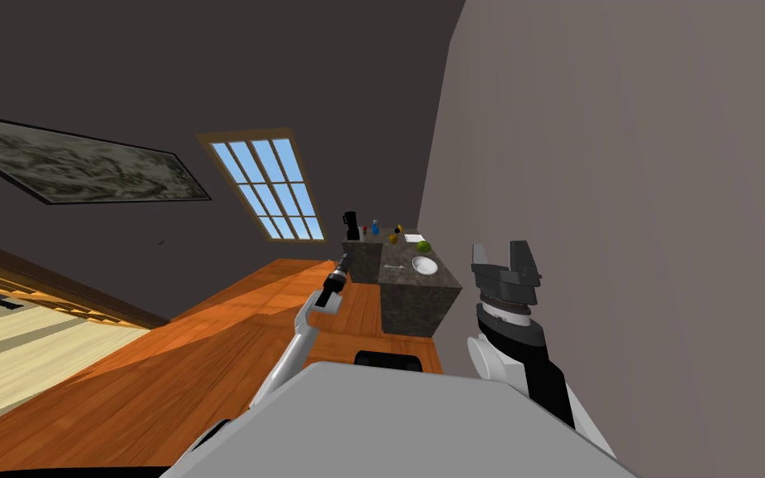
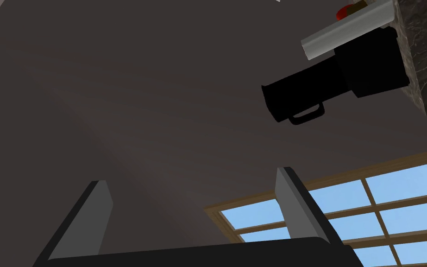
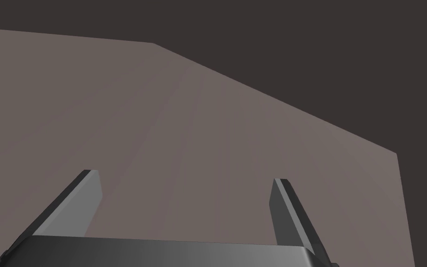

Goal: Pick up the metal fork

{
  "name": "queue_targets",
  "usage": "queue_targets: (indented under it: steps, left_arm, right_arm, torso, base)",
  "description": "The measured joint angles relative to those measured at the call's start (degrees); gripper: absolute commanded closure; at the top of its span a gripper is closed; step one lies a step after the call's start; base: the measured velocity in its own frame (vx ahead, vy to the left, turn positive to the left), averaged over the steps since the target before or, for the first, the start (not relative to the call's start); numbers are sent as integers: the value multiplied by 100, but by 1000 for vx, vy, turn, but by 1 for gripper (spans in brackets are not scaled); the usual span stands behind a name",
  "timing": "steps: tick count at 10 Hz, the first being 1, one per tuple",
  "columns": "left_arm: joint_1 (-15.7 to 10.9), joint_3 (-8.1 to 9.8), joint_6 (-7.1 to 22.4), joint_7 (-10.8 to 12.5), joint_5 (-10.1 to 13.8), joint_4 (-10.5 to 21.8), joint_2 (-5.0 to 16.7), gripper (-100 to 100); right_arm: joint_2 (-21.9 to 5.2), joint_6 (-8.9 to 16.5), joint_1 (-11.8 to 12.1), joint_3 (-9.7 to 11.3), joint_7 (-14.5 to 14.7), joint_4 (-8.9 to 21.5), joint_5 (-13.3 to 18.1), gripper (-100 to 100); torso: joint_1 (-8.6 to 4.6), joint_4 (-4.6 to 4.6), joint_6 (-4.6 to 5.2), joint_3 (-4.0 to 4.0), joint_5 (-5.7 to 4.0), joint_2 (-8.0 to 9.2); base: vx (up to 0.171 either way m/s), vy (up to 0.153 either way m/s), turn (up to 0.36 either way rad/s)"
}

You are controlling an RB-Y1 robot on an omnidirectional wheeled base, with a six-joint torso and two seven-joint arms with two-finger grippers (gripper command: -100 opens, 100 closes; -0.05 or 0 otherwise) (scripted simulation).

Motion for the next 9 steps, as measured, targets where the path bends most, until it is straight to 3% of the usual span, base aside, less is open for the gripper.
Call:
queue_targets:
  steps: [3, 5, 9]
  left_arm:
    - [-495, 37, 378, 17, -63, 543, 3, -100]
    - [-658, 42, 595, 19, -83, 723, 2, -100]
    - [-1266, 78, 1238, 85, -117, 1307, 22, -100]
  right_arm:
    - [0, 0, 0, 0, 0, 0, 0, 0]
    - [0, 0, 0, 0, 0, 0, 0, 0]
    - [0, 0, 0, 0, 0, 0, 0, 0]
  torso:
    - [-1, 0, 0, 1, 0, 3]
    - [-2, 0, -1, -1, -1, -1]
    - [-4, -1, -1, -1, -1, -2]
  base:
    - [-33, 0, 3]
    - [-18, -5, 4]
    - [-22, -11, 3]
